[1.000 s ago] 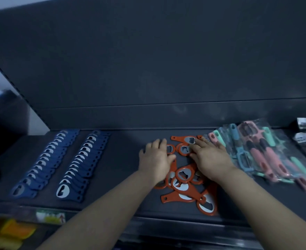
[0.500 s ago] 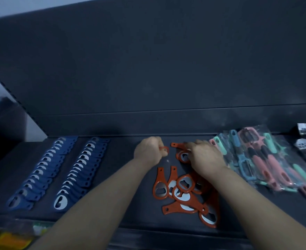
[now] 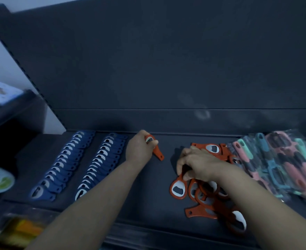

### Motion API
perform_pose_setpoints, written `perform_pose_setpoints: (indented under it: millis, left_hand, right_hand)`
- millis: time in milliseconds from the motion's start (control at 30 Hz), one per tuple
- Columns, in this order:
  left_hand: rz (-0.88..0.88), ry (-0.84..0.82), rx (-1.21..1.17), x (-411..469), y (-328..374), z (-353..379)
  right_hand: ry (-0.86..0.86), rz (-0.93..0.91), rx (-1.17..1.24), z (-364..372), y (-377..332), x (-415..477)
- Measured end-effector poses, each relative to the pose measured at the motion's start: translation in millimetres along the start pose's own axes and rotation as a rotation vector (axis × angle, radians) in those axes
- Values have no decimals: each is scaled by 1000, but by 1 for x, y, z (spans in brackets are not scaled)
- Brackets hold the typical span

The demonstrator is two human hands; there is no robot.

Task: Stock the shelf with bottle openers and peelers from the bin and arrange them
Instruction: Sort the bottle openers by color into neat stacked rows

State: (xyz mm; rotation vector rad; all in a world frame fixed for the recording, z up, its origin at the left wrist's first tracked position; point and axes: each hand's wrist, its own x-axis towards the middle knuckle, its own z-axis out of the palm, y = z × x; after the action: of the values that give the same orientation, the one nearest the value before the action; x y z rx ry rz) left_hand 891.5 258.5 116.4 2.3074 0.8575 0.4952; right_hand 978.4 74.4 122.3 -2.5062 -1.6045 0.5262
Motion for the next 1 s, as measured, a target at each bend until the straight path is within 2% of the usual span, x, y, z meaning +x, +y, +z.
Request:
perform_pose_setpoints:
  millis: [67,167,333,500,633,733,1000]
  left_hand:
    - [-74,-1,-80,2,-10,0]
    - [-97,-52,-78,2,-26,-4]
    - [1,-120,164,5,-35,-12]
    - [39,-103,155,20,-38,-10]
    - [102,-96,147,38,-42,-4]
    - [141,-92,173,50,-46,2]
    - [214,-72,209,62,-52,2]
  right_hand:
    - [10,64,-32,1,-2,3]
    - [61,160,-77,3,-4,8]
    - [27,182,-67,3,-10,12]
    - [1,221,-55,5,-13,17]
    - [133,233,-24,5,-16,23]
    - [243,281,85,11,-19,31]
    - [356,278,130,14,-35,63]
